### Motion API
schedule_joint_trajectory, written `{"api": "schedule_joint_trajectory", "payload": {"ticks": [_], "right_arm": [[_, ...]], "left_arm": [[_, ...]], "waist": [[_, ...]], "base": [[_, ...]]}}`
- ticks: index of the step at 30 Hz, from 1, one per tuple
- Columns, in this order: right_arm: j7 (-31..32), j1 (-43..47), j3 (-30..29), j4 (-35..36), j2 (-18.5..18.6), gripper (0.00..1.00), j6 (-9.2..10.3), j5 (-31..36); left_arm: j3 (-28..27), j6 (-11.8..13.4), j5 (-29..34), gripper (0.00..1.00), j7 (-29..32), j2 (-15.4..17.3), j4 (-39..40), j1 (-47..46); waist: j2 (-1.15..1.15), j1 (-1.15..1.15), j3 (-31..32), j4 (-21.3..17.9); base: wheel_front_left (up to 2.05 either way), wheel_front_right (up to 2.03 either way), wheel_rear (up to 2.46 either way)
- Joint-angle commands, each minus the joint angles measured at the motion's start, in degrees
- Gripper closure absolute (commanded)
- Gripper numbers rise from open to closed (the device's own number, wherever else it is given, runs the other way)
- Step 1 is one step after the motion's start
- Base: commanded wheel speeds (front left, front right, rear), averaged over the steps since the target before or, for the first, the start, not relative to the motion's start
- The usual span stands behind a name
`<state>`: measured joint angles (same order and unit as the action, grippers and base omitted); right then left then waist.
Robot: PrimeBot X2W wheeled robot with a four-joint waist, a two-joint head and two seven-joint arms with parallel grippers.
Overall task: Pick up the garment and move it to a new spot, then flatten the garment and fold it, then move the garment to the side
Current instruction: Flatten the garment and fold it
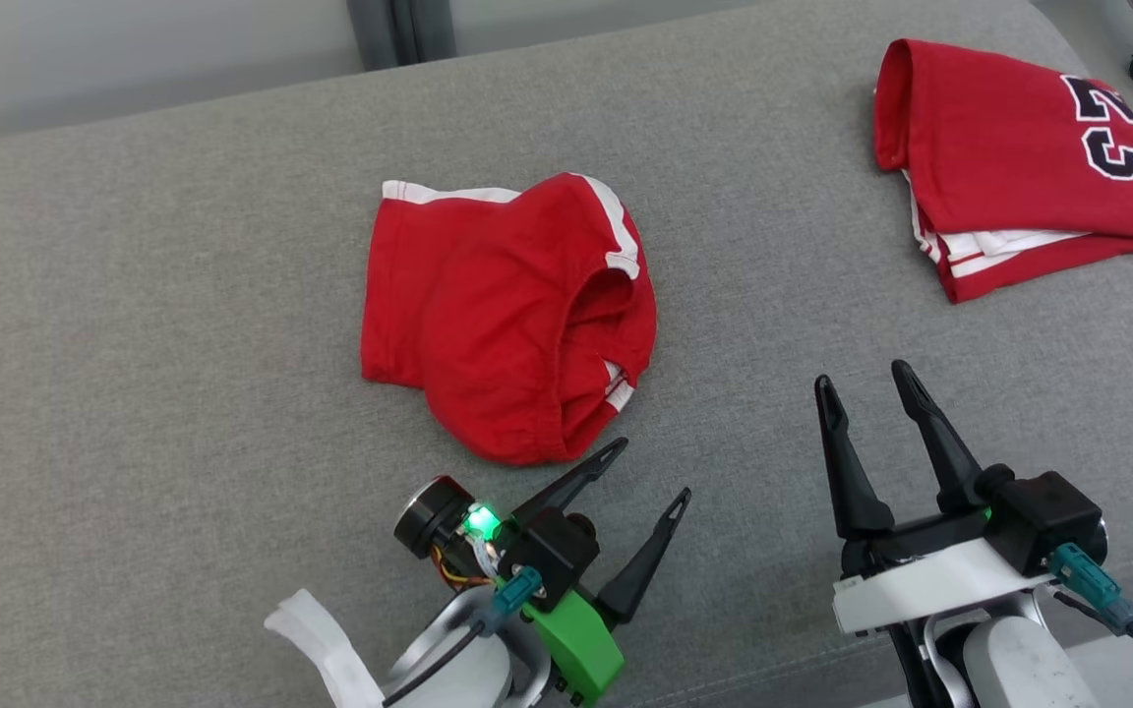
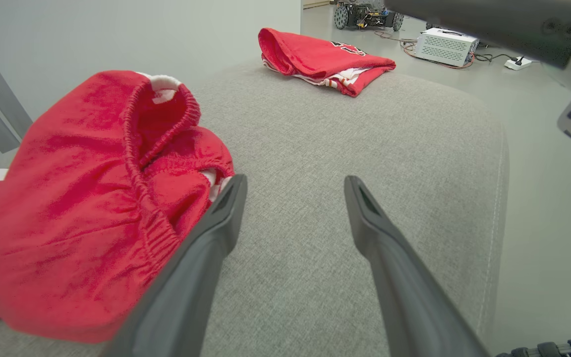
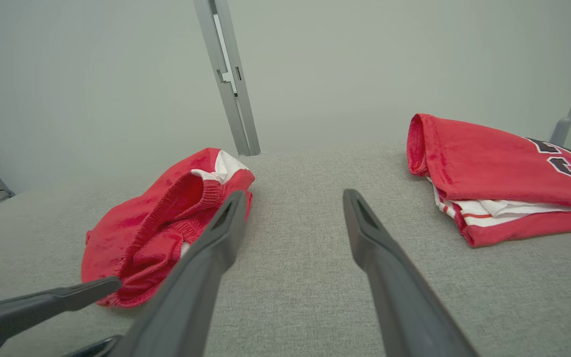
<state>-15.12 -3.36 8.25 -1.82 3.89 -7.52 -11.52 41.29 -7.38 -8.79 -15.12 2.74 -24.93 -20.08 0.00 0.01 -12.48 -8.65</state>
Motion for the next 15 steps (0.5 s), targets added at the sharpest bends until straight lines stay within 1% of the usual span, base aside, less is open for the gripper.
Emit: {"api": "schedule_joint_trajectory", "payload": {"ticks": [1, 3, 5, 7, 10, 15], "right_arm": [[-0.03, -1.20, -0.26, 0.25, -0.21, 0.00, 0.08, -0.43], [-0.03, -1.78, -0.31, 0.30, -0.37, 0.00, 0.08, -0.51], [-0.03, -2.32, -0.38, 0.47, -0.42, 0.00, 0.08, -0.46], [-0.03, -2.83, -0.44, 0.55, -0.43, 0.00, 0.08, -0.48], [-0.03, -3.48, -0.57, 0.60, -0.55, 0.00, 0.08, -0.54], [-0.03, -4.15, -0.66, 0.53, -0.61, 0.00, 0.08, -0.39]], "left_arm": [[0.64, -0.12, -0.52, 0.00, 0.00, 0.34, -1.22, -2.17], [1.40, -0.11, -1.02, 0.00, 0.00, 0.33, -2.72, -4.01], [1.72, 0.71, -1.04, 0.00, 0.00, 0.28, -3.21, -5.77], [1.43, 2.35, -1.61, 0.00, 0.00, 0.34, -3.61, -6.62], [1.52, 5.58, -1.32, 0.00, 0.00, 0.32, -5.68, -8.36], [2.26, 8.90, -3.19, 0.00, 0.00, 0.31, -8.83, -10.16]], "waist": [[0.00, -0.01, -3.87, -2.76], [0.00, -0.01, -4.81, -3.12], [0.00, -0.01, -5.69, -3.38], [0.00, -0.01, -6.40, -3.54], [0.00, -0.01, -7.11, -3.64], [0.00, -0.01, -7.68, -3.74]], "base": [[0.00, 0.00, 0.00], [0.00, 0.00, 0.00], [0.00, 0.00, 0.00], [0.00, 0.00, 0.00], [0.00, 0.00, 0.00], [0.00, 0.00, 0.00]]}}
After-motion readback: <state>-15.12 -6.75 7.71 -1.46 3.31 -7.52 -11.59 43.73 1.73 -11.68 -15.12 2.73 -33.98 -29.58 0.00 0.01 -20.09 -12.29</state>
